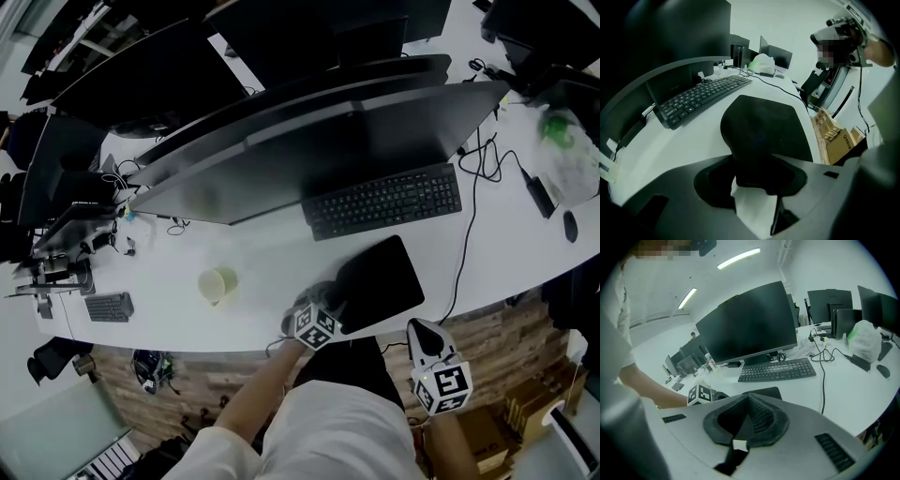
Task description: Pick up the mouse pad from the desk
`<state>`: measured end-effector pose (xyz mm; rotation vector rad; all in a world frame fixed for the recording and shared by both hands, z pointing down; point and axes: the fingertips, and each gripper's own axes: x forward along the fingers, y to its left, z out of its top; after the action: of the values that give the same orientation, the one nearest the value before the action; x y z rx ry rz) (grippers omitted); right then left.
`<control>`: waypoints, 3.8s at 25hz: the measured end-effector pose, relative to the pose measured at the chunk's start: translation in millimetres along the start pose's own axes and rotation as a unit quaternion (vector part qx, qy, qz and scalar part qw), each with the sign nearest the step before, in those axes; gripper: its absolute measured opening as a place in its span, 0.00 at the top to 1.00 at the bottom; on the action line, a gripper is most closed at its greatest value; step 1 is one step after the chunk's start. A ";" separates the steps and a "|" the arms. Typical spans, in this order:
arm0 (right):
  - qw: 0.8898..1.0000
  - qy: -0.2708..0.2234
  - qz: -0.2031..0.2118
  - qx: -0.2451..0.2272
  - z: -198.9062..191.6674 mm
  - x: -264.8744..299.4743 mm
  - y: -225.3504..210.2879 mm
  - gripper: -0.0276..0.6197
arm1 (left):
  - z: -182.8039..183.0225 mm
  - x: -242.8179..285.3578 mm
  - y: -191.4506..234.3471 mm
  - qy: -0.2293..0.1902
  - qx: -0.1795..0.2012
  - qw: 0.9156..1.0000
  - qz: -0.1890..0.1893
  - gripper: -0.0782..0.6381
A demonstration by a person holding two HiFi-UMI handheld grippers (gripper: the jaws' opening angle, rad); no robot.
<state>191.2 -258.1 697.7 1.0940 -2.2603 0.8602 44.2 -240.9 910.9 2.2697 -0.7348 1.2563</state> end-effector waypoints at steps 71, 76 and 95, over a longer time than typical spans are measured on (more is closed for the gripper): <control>0.964 -0.194 0.062 -0.171 16.3 -237.9 192.6 0.94 | -19.4 -431.8 -164.8 -0.296 -0.065 0.927 0.223 0.83; 0.959 -0.206 0.069 -0.180 35.4 -248.0 181.0 0.94 | -6.2 -447.8 -166.7 -0.307 -0.067 0.918 0.244 0.83; 0.944 -0.233 0.098 -0.214 77.3 -277.1 142.6 0.94 | 42.5 -478.2 -175.2 -0.340 -0.086 0.890 0.293 0.83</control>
<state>220.1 -103.3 417.9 0.9449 -2.8022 0.1506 -30.6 -20.5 455.9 2.4073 -1.8078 0.5112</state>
